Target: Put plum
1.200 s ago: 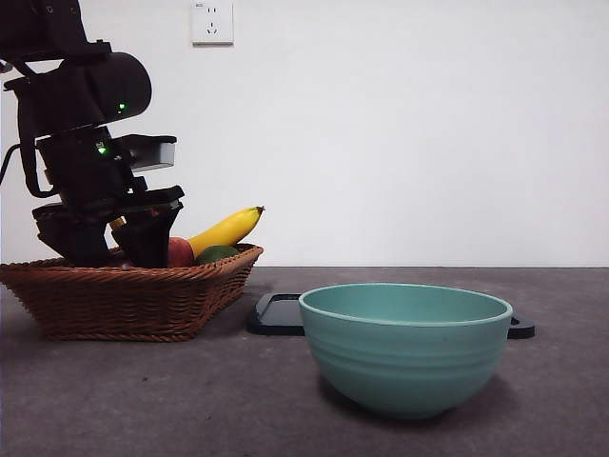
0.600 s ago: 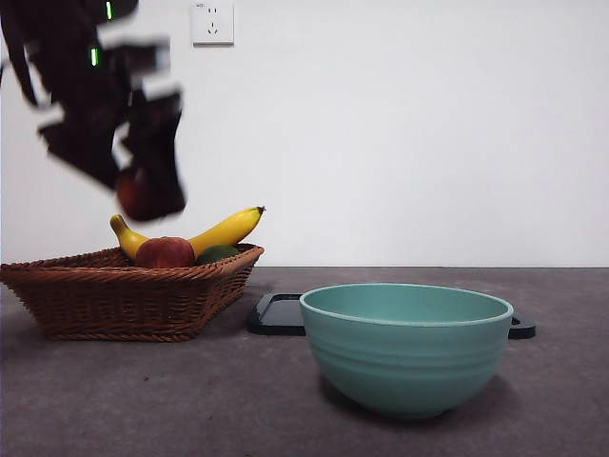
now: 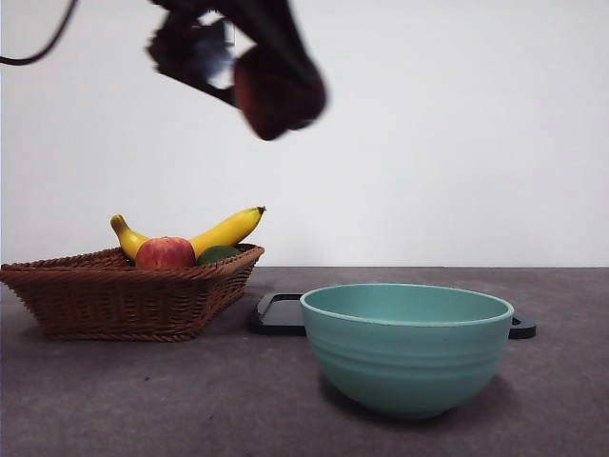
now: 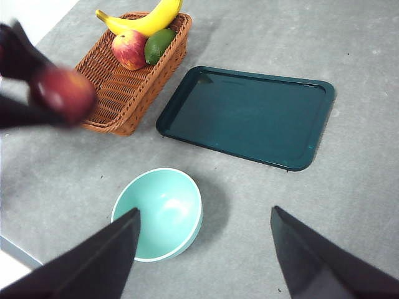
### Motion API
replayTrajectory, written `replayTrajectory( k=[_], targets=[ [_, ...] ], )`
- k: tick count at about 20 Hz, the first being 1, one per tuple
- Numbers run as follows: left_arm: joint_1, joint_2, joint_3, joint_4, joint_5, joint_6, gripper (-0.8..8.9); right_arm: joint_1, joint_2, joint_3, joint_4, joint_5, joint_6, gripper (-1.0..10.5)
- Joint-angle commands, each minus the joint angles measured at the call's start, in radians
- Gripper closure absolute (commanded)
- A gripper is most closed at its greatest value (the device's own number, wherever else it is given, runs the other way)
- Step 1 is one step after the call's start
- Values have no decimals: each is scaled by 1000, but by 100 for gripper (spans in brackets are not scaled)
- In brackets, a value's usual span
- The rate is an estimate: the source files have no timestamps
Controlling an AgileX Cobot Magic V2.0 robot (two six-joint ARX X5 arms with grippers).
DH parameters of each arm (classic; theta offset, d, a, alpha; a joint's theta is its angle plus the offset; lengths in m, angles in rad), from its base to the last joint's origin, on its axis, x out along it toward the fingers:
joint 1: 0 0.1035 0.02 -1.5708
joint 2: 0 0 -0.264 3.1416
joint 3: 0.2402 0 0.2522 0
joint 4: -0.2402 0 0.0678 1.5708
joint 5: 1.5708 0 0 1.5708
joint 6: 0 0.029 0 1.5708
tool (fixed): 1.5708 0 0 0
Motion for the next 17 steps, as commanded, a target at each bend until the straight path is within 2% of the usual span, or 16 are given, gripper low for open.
replayTrajectory(
  k=[1,8,17],
  targets=[
    [-67,61,19,32,1,-6,543,4,7,17,7,-2,-8,615],
    [-194,241,19,90,-67,30,543,4,7,17,6,-2,-8,615],
    [-260,396,19,128,-189,98,543,4,7,17,6,-2,-8,615]
  ],
)
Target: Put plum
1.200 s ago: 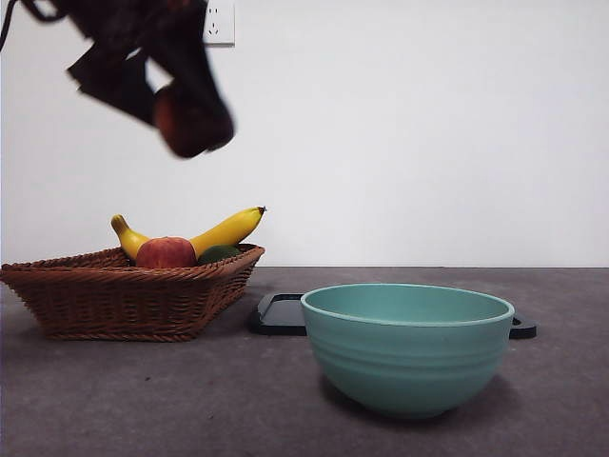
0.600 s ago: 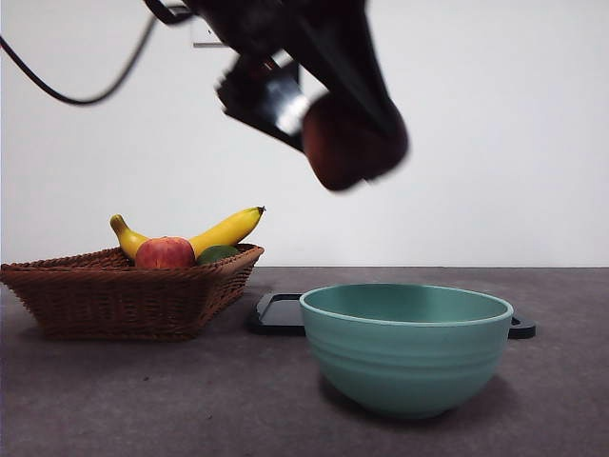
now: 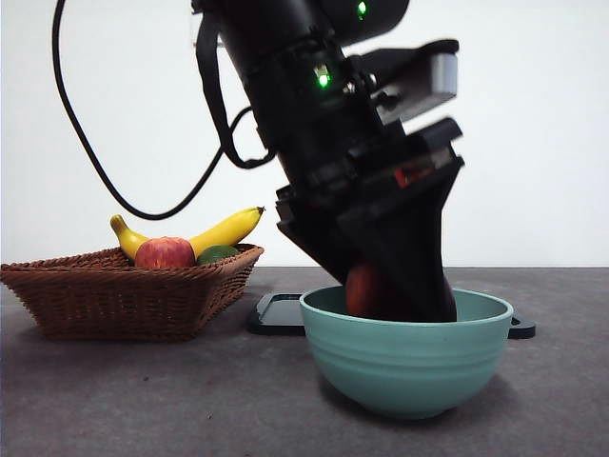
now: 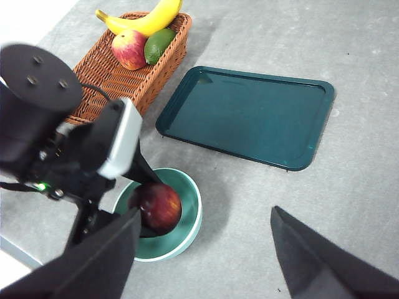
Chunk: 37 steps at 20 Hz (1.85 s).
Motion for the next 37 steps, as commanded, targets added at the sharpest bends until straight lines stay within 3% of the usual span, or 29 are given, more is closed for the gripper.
replayTrajectory(
  k=[1,10,15,24,31,37],
  targets=[
    [-18,37,19,11,-19,43,543,4,7,17,6,-2,-8,615],
    [-28,81,19,33,-23,49,531,4,7,17,-1,-2,-8,615],
    [-27,81,42,22,-23,48,400,4,7,17,-1,-2,-11,615],
    [-8,48,253,-154,-23,8,404,4,7,17,-1,-2,-11,615],
    [154,-181,278,-153,-21,-82,404,4,7,17,0,-2,-13,615],
    [362,-363,274,-215,116,-117,408,4,7,17,0,-1,-15,615]
  ],
)
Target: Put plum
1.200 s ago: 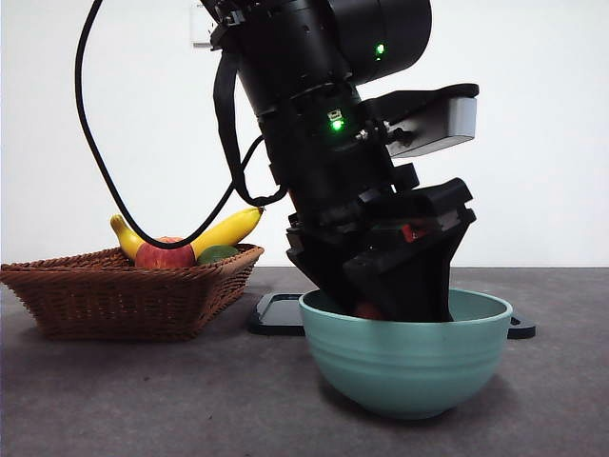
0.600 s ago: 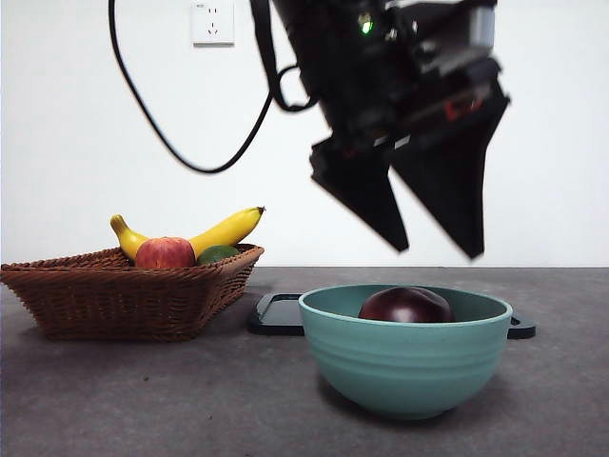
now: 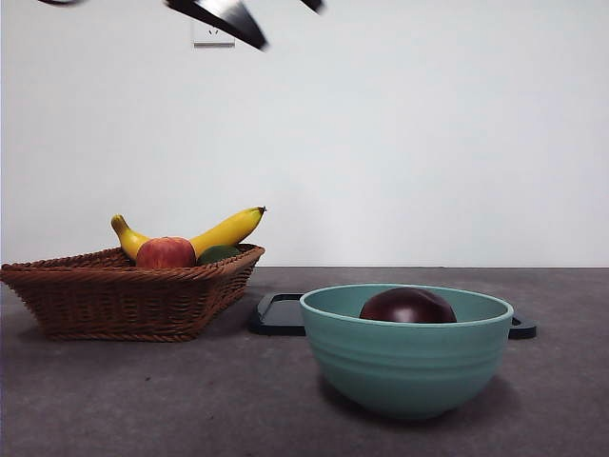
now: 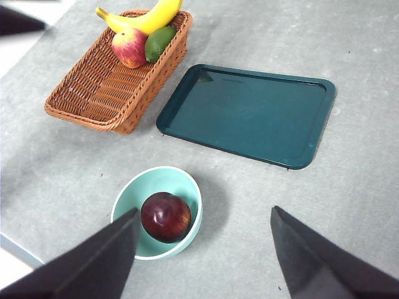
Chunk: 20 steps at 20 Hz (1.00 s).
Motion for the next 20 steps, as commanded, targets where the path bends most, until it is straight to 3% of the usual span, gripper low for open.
replayTrajectory(
  k=[1,5,11,20],
  targets=[
    [52,-39,10,-46,24,-16,408,4,8,17,5,-1,-12,615],
    [120,-135,-143,-64,114,-24,408,4,26,17,5,4,-17,615],
    [115,-296,-422,-66,288,-56,408,4,86,17,4,-5,-21,615],
    [98,-364,-500,-191,397,-11,409,55,164,16,-49,-33,-35,615]
  ],
)
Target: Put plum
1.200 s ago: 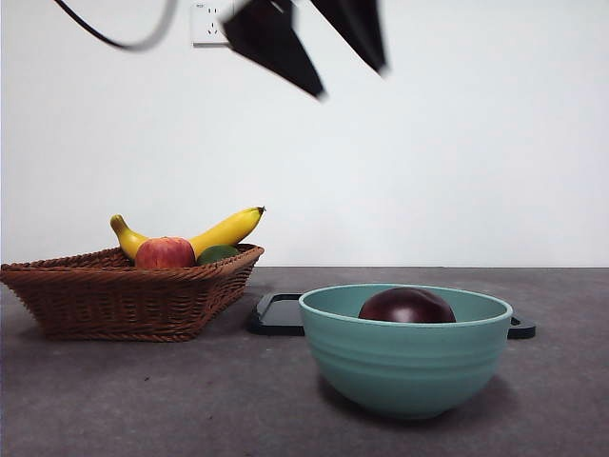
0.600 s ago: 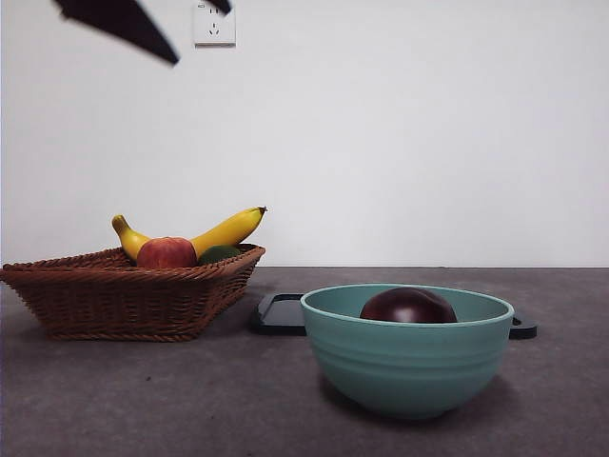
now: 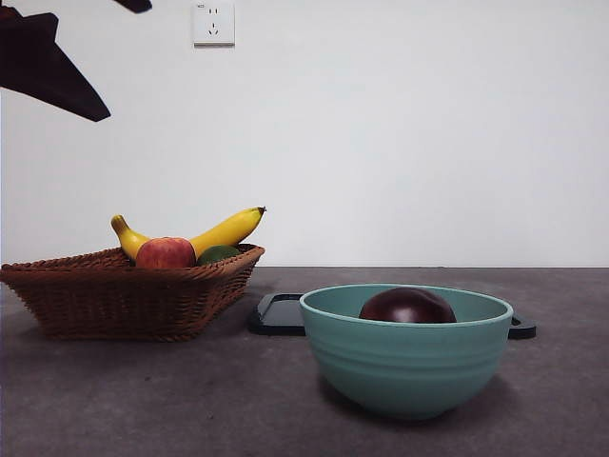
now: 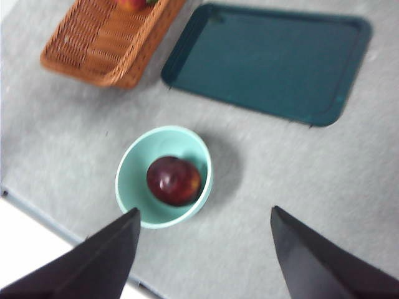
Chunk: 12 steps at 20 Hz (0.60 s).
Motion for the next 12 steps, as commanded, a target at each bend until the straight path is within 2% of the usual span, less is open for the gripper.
replayTrajectory(
  k=[1,6,12],
  targets=[
    [-7,5,8,3,13,21,409,21,13,16,-8,-2,-14,615],
    [-7,5,8,3,13,22,409,61,50,16,-17,-2,-6,616],
    [-7,5,8,3,13,22,409,145,224,16,37,11,-5,616]
  ],
)
